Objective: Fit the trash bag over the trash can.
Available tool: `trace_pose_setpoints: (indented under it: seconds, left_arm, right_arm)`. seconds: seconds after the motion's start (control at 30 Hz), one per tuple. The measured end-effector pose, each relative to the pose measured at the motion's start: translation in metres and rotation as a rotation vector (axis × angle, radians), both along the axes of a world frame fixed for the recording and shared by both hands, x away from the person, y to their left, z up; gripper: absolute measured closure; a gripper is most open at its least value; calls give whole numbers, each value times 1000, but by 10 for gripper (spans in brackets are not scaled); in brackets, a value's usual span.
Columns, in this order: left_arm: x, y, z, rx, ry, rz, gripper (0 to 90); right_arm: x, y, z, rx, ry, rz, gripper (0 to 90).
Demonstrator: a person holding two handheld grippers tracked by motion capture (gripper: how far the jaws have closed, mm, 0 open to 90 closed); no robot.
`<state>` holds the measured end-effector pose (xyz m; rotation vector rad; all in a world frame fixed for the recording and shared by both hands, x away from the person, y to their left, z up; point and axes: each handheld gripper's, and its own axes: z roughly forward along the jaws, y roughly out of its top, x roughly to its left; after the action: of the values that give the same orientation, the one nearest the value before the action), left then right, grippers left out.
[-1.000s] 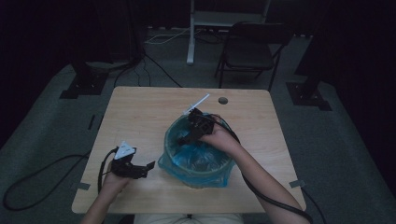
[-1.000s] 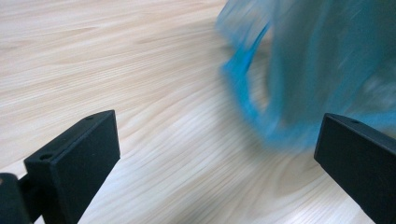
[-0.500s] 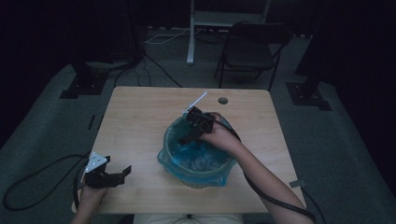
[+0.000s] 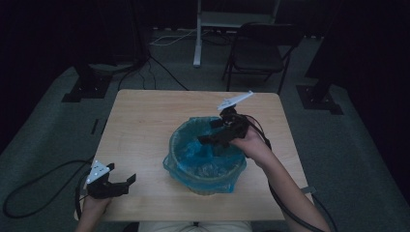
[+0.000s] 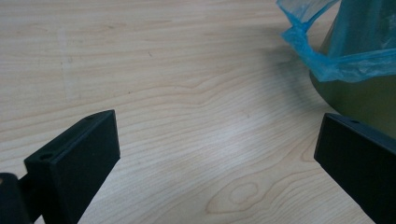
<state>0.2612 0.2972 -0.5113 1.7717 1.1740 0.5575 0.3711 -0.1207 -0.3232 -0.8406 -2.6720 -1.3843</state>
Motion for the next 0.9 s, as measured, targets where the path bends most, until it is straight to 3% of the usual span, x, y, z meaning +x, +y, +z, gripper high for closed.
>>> trace_pose_setpoints:
  seconds: [0.03, 0.13, 0.23, 0.33, 0.5, 0.63, 0.9]
  left_arm:
    - [0, 0, 0, 0, 0, 0, 8]
    - [0, 1, 0, 6, 6, 13, 8]
    - [-1, 0, -1, 17, -1, 17, 8]
    - [-2, 1, -4, 43, -3, 22, 8]
    - [-4, 9, -3, 32, -6, 29, 8]
    - [-7, 18, 2, 5, -40, 34, 8]
    - [-17, 29, 9, 30, -84, 3, 7]
  right_arm:
    - [0, 0, 0, 0, 0, 0, 158]
    - [-6, -13, 0, 70, 14, -11, 158]
    - [-9, -15, -1, 71, -3, -10, 158]
    - [-13, -18, -5, 108, 5, -7, 158]
    - [-26, -34, -6, 132, -59, -52, 158]
    - [-34, -59, -9, 150, -130, -171, 158]
    - [-40, -109, -20, 267, -263, -428, 158]
